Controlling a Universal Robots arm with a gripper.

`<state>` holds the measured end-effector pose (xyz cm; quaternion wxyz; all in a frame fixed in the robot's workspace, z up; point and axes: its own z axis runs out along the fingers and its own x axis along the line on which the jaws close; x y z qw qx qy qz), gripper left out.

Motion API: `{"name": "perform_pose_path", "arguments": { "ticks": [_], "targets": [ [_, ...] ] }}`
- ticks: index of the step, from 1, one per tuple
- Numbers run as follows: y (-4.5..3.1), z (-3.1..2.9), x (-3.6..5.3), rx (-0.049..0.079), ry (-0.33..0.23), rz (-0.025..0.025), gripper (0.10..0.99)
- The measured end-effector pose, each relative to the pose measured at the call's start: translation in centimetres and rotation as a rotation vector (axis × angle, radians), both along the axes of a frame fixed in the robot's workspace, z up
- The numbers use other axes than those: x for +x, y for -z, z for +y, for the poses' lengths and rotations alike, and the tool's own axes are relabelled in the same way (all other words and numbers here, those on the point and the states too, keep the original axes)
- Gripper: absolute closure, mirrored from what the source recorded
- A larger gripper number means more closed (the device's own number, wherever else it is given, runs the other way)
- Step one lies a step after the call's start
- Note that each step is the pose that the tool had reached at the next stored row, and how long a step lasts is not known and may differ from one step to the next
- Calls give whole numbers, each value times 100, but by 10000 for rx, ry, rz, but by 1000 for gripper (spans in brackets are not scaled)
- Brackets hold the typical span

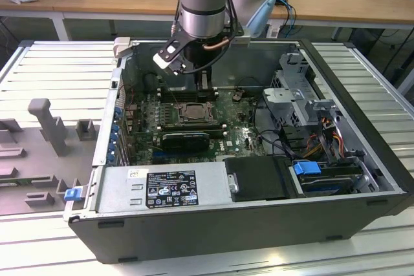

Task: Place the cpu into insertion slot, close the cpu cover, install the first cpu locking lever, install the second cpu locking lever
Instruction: 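Close the cpu cover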

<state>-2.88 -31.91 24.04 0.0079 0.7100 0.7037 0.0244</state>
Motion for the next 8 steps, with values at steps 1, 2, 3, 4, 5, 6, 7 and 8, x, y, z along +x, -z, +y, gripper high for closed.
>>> {"name": "perform_pose_path", "arguments": {
  "ticks": [1,2,3,4,5,6,7,8],
  "targets": [
    [0,0,-3,-1,0,0,980],
    [0,0,-8,-1,0,1,980],
    [0,0,-17,0,0,0,980],
    [0,0,-28,0,1,0,980],
    [0,0,-36,0,1,0,980],
    [0,0,-45,0,0,0,980],
    [0,0,-52,-1,0,0,980],
    [0,0,-60,0,1,0,980]
  ]
}}
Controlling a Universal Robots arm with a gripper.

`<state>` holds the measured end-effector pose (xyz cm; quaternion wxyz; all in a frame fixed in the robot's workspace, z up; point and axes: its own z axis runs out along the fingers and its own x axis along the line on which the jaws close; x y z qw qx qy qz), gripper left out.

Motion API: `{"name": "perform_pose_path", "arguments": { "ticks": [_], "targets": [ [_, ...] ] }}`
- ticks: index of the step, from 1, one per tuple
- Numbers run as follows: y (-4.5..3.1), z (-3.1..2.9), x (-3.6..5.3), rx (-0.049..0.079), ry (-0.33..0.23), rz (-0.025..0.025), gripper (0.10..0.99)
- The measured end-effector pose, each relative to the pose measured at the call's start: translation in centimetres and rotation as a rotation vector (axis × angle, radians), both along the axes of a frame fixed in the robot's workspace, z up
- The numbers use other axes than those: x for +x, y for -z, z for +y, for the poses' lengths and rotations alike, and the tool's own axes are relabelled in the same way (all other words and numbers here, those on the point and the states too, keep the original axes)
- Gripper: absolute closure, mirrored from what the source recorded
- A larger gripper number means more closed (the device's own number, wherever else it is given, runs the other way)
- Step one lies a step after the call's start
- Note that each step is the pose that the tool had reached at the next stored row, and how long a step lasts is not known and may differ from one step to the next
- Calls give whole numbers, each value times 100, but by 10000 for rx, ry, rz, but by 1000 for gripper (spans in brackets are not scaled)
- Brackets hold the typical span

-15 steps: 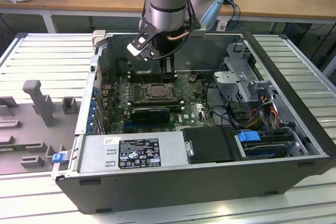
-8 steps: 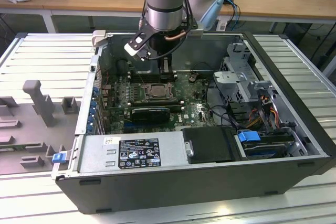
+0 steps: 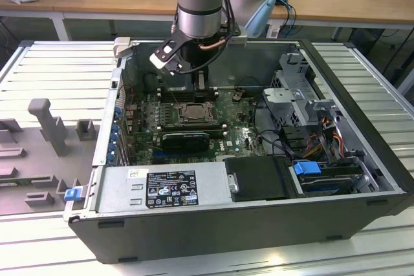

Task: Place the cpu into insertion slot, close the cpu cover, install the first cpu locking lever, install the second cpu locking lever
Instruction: 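Close the cpu cover, then install the first cpu locking lever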

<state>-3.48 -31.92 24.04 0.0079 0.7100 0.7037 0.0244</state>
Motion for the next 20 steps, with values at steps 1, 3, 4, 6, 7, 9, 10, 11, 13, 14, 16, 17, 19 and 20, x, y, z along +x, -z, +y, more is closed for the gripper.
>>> {"name": "perform_pose_path", "arguments": {
  "ticks": [1,3,4,6,7,9,10,11,13,14,16,17,19,20],
  "targets": [
    [0,0,-5,0,-1,0,980],
    [0,0,-17,0,0,0,980],
    [0,0,-24,0,-1,0,980],
    [0,0,-35,0,0,1,980],
    [0,0,-39,0,-1,0,980],
    [0,0,-49,0,-1,1,980],
    [0,0,-49,0,-2,0,980],
    [0,0,-49,0,-2,1,980],
    [-16,0,-49,1,0,0,980],
    [-19,0,-49,2,0,-1,980],
    [-24,0,-49,0,-1,1,980],
    [-26,0,-49,0,0,1,980],
    [-31,0,-49,0,0,0,980],
    [-33,0,-49,0,0,1,980]
  ]
}}
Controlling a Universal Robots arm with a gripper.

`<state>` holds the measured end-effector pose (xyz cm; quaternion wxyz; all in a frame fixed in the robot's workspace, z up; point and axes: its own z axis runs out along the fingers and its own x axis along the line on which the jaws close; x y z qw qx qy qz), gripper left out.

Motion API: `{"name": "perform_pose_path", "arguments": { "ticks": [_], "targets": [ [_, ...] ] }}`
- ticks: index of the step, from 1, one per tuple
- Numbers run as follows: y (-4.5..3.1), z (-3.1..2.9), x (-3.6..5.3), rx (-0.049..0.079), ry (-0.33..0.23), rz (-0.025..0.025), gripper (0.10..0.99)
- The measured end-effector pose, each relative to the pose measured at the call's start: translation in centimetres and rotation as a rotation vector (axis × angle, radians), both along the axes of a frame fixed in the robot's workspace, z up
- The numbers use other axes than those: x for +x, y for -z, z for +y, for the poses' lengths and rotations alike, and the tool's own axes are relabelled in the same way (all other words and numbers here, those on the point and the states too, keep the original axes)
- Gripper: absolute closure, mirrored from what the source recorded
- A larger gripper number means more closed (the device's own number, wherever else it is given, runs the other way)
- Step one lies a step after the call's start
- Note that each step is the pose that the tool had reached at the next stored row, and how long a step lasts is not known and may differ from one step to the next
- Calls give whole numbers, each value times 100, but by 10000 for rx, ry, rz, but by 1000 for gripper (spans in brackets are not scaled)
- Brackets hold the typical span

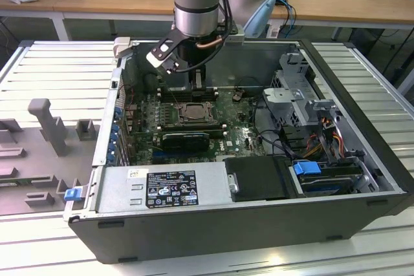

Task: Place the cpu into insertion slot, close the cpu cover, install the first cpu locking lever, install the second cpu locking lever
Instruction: 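Install the first cpu locking lever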

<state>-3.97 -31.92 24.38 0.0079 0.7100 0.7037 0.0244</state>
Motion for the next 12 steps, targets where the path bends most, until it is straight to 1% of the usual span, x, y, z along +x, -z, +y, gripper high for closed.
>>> {"name": "perform_pose_path", "arguments": {
  "ticks": [12],
  "targets": [
    [-27,0,0,-2,0,1,980]
  ]
}}
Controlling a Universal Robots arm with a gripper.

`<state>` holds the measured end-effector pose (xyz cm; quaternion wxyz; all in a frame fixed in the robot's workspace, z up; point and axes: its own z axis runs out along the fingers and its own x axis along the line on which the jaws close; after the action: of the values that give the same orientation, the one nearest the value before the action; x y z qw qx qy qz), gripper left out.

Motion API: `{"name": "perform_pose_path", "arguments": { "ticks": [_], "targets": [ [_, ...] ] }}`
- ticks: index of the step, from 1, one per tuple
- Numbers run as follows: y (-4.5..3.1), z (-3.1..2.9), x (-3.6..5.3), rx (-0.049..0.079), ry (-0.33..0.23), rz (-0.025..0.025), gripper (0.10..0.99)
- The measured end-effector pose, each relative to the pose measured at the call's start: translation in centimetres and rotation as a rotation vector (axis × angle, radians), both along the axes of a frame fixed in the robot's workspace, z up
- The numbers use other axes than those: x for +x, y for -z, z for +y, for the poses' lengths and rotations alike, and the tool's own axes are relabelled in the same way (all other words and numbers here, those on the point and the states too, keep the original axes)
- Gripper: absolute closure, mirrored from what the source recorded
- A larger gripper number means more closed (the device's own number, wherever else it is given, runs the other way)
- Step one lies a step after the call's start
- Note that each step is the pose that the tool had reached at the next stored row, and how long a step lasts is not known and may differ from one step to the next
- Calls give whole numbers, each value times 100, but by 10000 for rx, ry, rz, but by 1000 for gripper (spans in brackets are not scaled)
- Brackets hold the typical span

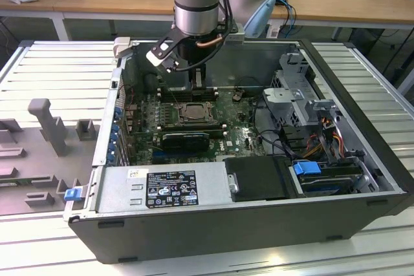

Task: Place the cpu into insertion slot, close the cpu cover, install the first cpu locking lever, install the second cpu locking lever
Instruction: 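Install the first cpu locking lever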

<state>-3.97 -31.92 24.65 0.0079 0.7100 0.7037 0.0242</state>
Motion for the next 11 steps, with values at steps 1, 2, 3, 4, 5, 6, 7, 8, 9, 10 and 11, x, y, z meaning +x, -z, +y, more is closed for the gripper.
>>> {"name": "perform_pose_path", "arguments": {
  "ticks": [1,2,3,4,5,6,7,8,9,10,11],
  "targets": [
    [-3,0,0,1,1,-1,980],
    [-6,0,0,2,0,-2,980],
    [-27,0,0,3,0,-2,980],
    [-50,0,0,3,0,-2,980],
    [-73,0,0,2,0,-2,980],
    [-80,0,0,2,0,-2,980],
    [-88,0,0,2,1,-2,980],
    [-100,0,0,2,1,-2,980],
    [-112,0,0,2,1,-2,980],
    [-132,0,0,3,2,-2,980],
    [-143,0,0,3,2,-2,980]
  ]
}}
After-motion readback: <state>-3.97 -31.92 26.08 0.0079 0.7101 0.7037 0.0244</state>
